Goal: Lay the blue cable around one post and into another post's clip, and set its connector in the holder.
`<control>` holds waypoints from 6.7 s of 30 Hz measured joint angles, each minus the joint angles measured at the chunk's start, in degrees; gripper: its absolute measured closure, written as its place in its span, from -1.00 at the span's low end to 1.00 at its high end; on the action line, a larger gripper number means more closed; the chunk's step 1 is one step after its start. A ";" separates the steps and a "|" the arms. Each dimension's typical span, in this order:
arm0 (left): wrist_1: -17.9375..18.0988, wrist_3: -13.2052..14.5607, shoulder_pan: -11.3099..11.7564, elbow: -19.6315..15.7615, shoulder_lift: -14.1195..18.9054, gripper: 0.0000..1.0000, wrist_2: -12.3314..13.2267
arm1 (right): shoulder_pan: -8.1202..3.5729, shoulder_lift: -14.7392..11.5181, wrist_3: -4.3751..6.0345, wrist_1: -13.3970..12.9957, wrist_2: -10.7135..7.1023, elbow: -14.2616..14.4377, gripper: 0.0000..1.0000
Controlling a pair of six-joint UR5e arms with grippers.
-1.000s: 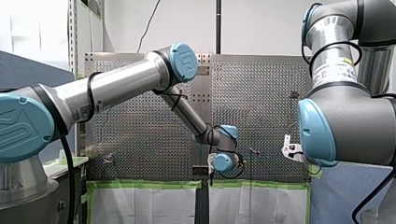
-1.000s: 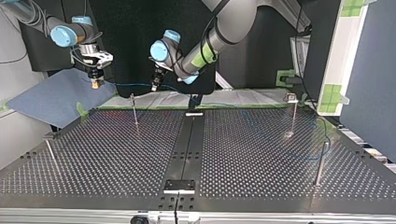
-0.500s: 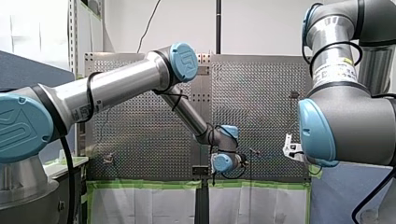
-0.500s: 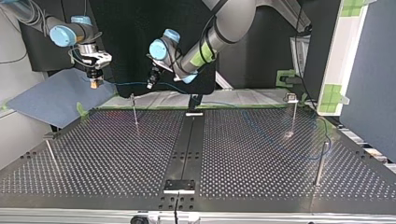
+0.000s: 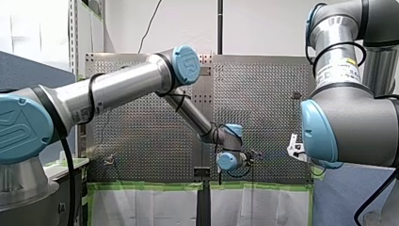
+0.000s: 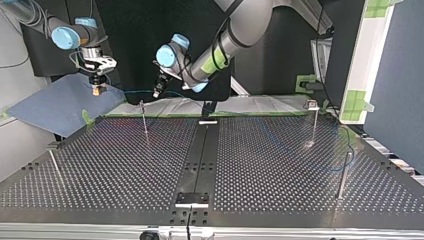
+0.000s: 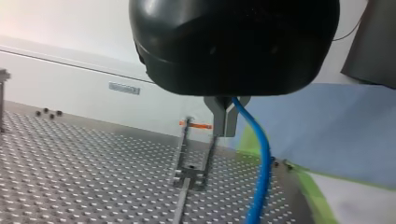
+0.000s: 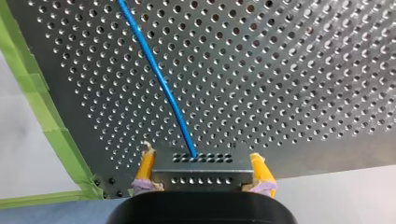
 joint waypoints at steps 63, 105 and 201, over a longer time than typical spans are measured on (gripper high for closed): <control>-5.51 -1.60 2.82 7.37 -3.21 1.00 3.30 | -0.18 0.50 3.23 -3.84 0.19 -0.19 1.00; -9.61 -1.59 3.22 12.02 -6.48 1.00 3.34 | 0.45 3.68 4.43 2.01 -0.79 -6.51 1.00; -12.69 -1.73 6.20 11.96 -5.74 1.00 5.95 | 0.73 4.07 6.05 1.84 -0.79 -8.35 1.00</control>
